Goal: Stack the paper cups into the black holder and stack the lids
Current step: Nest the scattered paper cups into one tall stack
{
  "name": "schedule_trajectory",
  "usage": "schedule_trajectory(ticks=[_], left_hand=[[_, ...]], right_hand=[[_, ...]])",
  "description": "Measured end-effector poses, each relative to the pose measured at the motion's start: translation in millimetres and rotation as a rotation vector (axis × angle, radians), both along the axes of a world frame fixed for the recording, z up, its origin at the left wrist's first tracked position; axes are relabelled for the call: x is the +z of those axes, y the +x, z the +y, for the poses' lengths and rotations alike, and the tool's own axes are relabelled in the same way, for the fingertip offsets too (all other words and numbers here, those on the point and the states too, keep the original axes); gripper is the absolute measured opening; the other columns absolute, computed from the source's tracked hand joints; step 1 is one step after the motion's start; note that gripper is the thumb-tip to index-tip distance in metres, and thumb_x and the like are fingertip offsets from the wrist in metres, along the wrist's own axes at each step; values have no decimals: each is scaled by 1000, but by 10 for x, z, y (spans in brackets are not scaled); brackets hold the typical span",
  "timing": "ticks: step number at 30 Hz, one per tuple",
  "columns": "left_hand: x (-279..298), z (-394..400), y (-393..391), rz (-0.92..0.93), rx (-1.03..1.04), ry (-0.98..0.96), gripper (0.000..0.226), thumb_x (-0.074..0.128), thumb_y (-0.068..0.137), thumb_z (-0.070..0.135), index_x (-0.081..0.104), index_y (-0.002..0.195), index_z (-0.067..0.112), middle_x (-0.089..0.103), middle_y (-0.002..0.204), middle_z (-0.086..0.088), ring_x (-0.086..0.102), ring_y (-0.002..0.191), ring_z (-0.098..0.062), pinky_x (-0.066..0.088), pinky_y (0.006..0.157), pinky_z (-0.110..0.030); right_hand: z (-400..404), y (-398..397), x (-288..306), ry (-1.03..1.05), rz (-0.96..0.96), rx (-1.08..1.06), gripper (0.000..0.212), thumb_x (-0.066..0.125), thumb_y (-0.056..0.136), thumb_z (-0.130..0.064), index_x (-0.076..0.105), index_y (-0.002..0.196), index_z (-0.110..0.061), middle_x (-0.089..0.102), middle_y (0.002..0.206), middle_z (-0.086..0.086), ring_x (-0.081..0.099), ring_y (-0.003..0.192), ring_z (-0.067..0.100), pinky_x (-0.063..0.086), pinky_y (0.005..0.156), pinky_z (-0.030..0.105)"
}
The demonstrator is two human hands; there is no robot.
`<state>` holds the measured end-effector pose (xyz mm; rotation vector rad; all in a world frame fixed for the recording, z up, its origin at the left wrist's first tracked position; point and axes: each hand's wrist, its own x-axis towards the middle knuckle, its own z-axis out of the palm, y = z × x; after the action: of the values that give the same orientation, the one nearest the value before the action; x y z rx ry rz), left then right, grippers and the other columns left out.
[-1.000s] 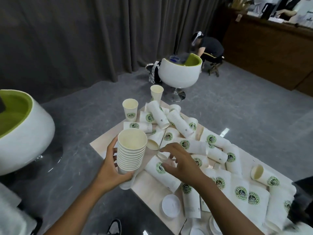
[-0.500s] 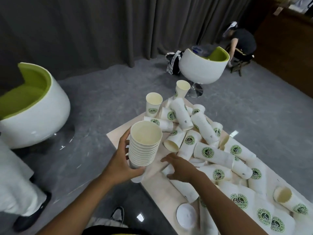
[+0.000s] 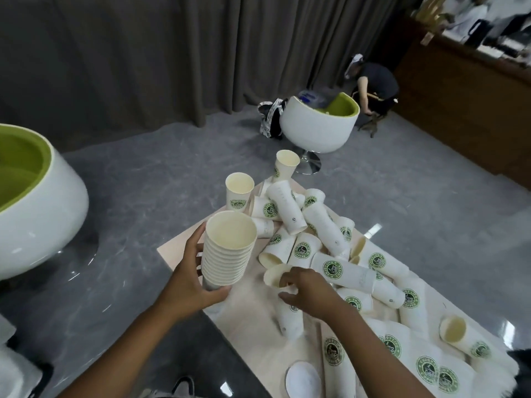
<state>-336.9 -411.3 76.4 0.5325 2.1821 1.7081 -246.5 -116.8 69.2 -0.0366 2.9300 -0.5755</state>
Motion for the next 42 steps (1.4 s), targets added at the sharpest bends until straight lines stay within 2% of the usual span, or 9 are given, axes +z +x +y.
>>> schedule_trajectory(ticks=[3, 6, 16, 21, 25, 29, 33, 37, 42], left_hand=[[33, 89, -28, 16, -6, 7, 139, 102, 58, 13, 12, 153, 61, 44, 148, 17, 54, 128, -2, 52, 98, -28], [77, 223, 11, 44, -39, 11, 141, 101, 57, 11, 11, 155, 57, 45, 148, 15, 54, 129, -4, 52, 100, -31], [333, 957, 410, 132, -210, 19, 137, 98, 59, 7, 12, 151, 62, 50, 140, 13, 57, 115, 6, 52, 85, -11], [485, 1298, 669, 150, -252, 17, 134, 100, 59, 26, 10, 149, 68, 50, 141, 14, 57, 118, 3, 50, 90, -14], [588, 1480, 914, 152, -269, 21, 134, 100, 61, 34, 9, 156, 56, 52, 136, 21, 59, 119, 0, 54, 99, -29], [624, 1556, 1100, 148, -272, 19, 133, 99, 62, 34, 7, 155, 58, 50, 130, 40, 57, 122, 3, 52, 98, -24], [615, 1605, 1224, 116, -235, 50, 131, 97, 68, 17, 7, 156, 52, 46, 142, 25, 55, 120, 11, 51, 87, -10], [562, 1637, 1283, 124, -232, 53, 132, 97, 67, 17, 8, 157, 54, 48, 142, 20, 58, 119, 6, 52, 84, -12], [575, 1723, 1329, 140, -253, 49, 131, 99, 66, 21, 10, 151, 65, 51, 140, 12, 59, 119, -1, 53, 87, -14]], right_hand=[[121, 203, 308, -69, 138, -40, 29, 66, 86, -45, 73, 101, -21, 68, 95, -4, 60, 79, 8, 46, 67, 29], [236, 436, 586, -139, 318, -110, 24, 65, 85, -44, 73, 98, -25, 60, 88, -16, 50, 69, -8, 38, 62, 15], [597, 1242, 1635, -116, 995, -373, 12, 82, 81, -16, 72, 87, -16, 61, 88, -14, 56, 70, 5, 43, 66, 17], [723, 1558, 2139, -120, 1191, -402, 12, 77, 86, -17, 70, 82, -8, 64, 79, -3, 57, 71, 9, 44, 66, 21], [705, 1625, 2352, -252, 1185, -324, 15, 75, 87, -21, 70, 85, -7, 64, 79, -1, 58, 72, 16, 46, 66, 28], [643, 1560, 2292, -276, 1115, -230, 12, 78, 86, -22, 72, 86, -12, 65, 84, -10, 58, 71, 10, 48, 65, 27], [621, 1535, 2053, -307, 1066, -211, 13, 84, 81, -14, 72, 85, -14, 66, 85, -10, 57, 66, 12, 50, 60, 36], [685, 1664, 1947, -313, 1030, -229, 15, 86, 79, -16, 71, 82, -14, 66, 84, -7, 56, 64, 12, 48, 58, 38], [767, 1794, 2034, -311, 1010, -238, 14, 85, 80, -14, 72, 84, -15, 66, 84, -13, 56, 63, 11, 46, 63, 24]])
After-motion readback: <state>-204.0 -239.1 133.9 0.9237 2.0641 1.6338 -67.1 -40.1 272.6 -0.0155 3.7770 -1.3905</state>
